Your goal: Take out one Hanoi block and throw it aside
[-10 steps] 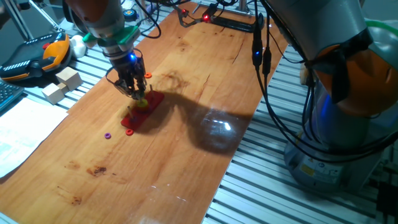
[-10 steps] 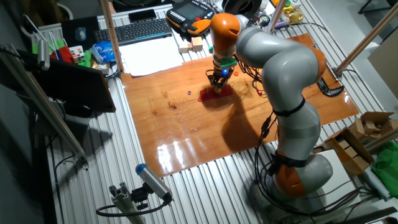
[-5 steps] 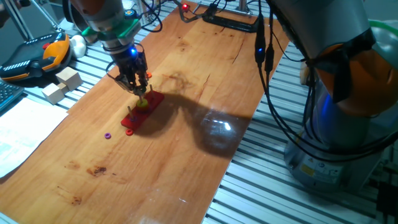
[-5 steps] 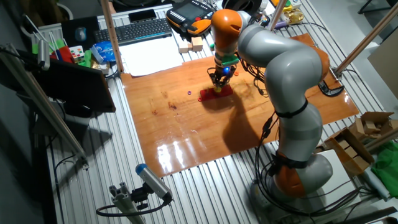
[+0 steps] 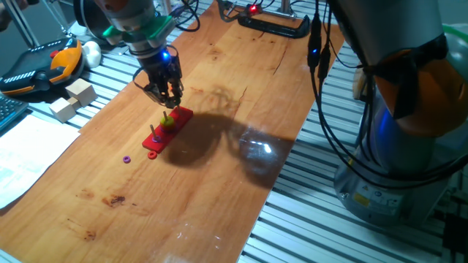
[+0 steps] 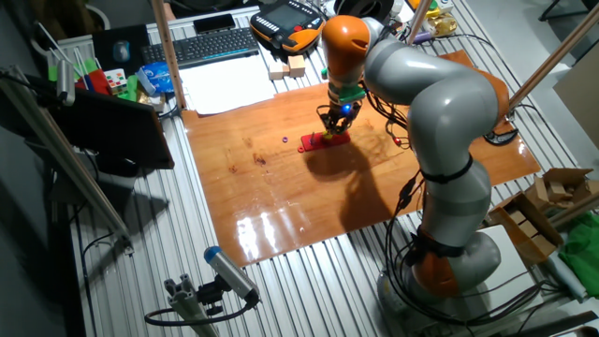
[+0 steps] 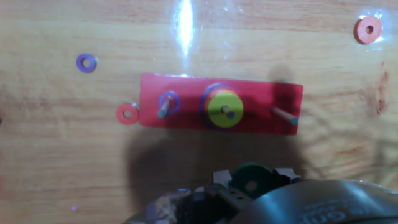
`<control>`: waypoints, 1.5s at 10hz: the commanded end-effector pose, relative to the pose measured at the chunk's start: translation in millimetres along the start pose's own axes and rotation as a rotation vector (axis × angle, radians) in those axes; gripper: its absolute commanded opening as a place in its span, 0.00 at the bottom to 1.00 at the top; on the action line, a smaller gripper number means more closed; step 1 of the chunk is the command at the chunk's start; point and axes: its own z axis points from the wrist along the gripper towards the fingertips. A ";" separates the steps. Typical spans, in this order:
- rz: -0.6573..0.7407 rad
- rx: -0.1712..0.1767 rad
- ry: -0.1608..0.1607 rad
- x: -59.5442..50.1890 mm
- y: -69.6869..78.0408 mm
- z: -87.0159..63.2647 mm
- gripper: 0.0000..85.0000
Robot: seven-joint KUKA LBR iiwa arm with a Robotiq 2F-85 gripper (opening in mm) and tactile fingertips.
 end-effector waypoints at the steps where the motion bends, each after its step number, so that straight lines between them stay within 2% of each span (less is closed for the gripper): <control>1: -0.003 0.000 -0.006 1.6 -1.0 -1.3 0.45; 4: 0.004 0.007 -0.012 1.3 -6.6 -5.8 0.48; 8: -0.005 0.025 0.013 2.8 -7.8 -7.1 0.50; 10: 0.007 0.028 0.030 3.1 -7.6 -7.1 0.56; 12: 0.016 0.019 0.035 3.0 -7.0 -6.6 0.61; 15: 0.022 -0.017 0.031 -3.0 -6.4 -5.0 0.59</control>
